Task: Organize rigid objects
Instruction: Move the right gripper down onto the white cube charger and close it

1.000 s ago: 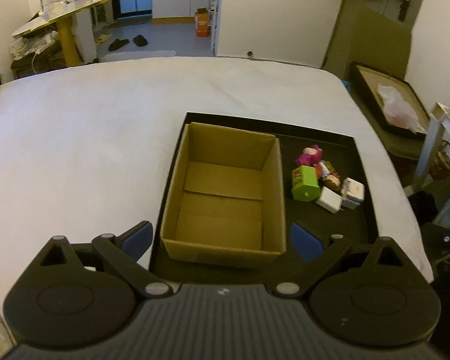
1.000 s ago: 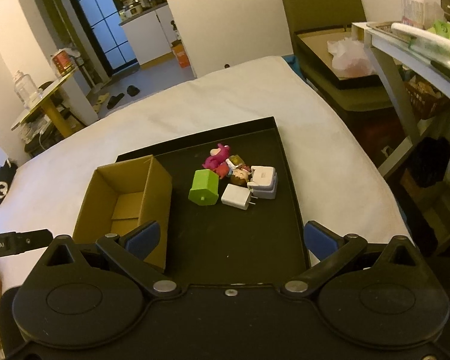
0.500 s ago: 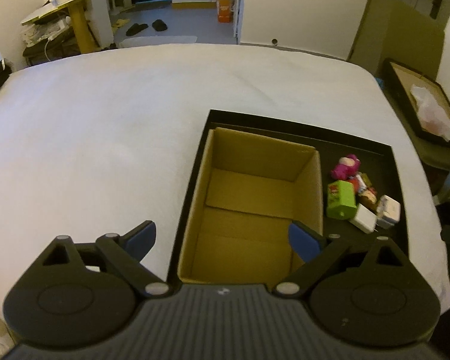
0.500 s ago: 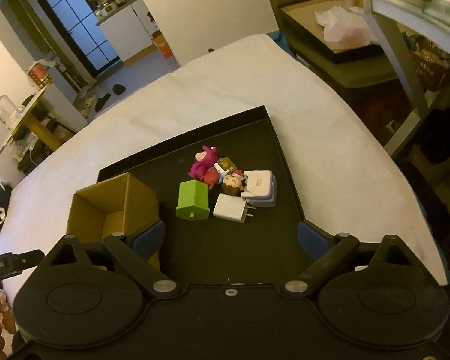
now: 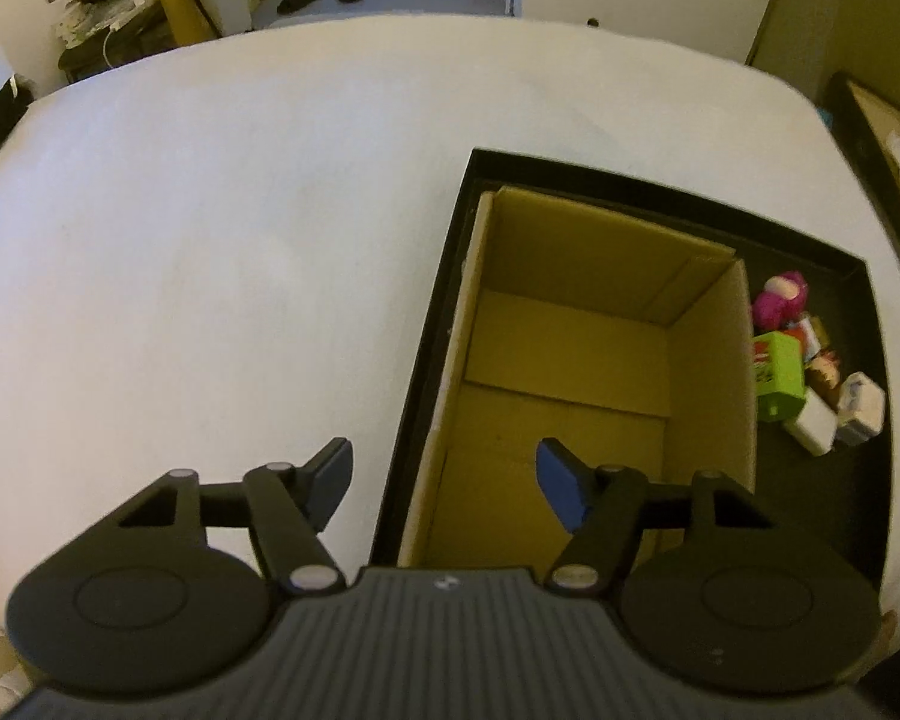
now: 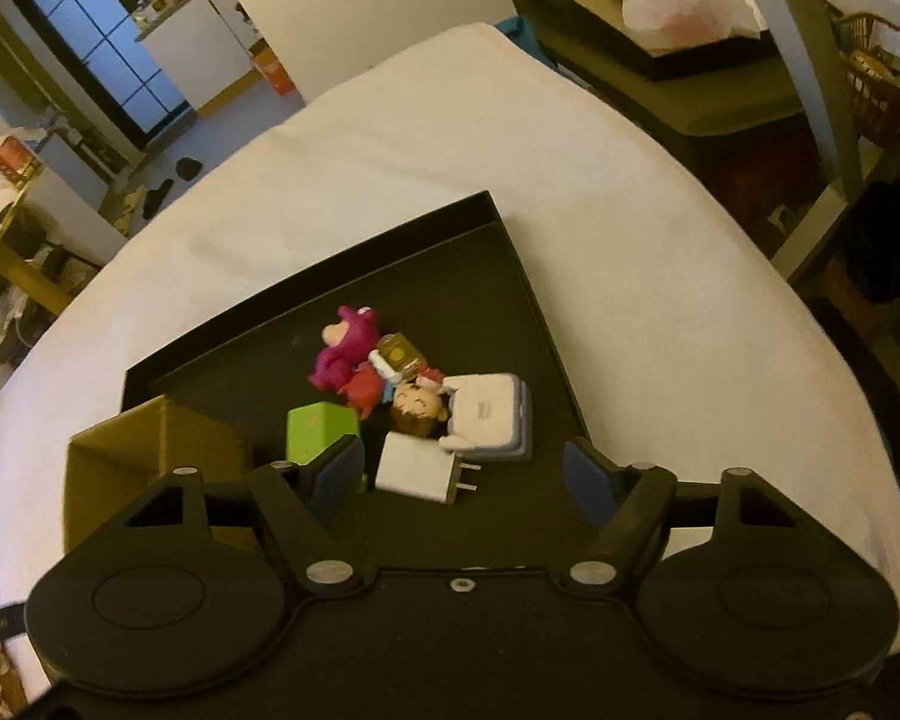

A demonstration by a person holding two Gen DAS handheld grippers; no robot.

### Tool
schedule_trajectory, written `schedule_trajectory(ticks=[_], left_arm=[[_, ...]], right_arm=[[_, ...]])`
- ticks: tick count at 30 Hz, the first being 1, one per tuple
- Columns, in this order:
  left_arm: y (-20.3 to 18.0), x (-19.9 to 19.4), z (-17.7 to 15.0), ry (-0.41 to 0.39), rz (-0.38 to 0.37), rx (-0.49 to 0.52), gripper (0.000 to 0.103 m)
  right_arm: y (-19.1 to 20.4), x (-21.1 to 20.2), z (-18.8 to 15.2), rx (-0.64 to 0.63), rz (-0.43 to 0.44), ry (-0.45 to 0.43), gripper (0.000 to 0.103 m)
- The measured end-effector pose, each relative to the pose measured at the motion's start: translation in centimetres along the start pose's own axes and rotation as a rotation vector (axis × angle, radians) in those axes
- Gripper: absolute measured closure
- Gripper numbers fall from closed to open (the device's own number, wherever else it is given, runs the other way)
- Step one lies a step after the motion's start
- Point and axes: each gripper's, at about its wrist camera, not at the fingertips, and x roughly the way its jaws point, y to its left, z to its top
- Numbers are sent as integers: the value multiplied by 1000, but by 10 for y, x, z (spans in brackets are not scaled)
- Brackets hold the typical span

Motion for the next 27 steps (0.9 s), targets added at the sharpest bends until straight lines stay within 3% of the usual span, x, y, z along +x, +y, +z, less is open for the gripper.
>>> schedule_trajectory(ticks=[7,14,19,21,27], left_arm=[[-4,21,5,51,30,19,45],[-5,32,0,51,42,23,61],[3,34,-10,39,52,-15,74],[7,34,-15,33,36,-35,79],[11,25,-30,-21,6,-40,91]], right_arm=[[-2,36,10,-3,-26,34,35],[-5,70,11,-45,-58,35,35],[-8,81,7,-61,-67,38,46],[-7,82,6,-71,-49,45,60],[-5,75,0,-122,-78,42,61]])
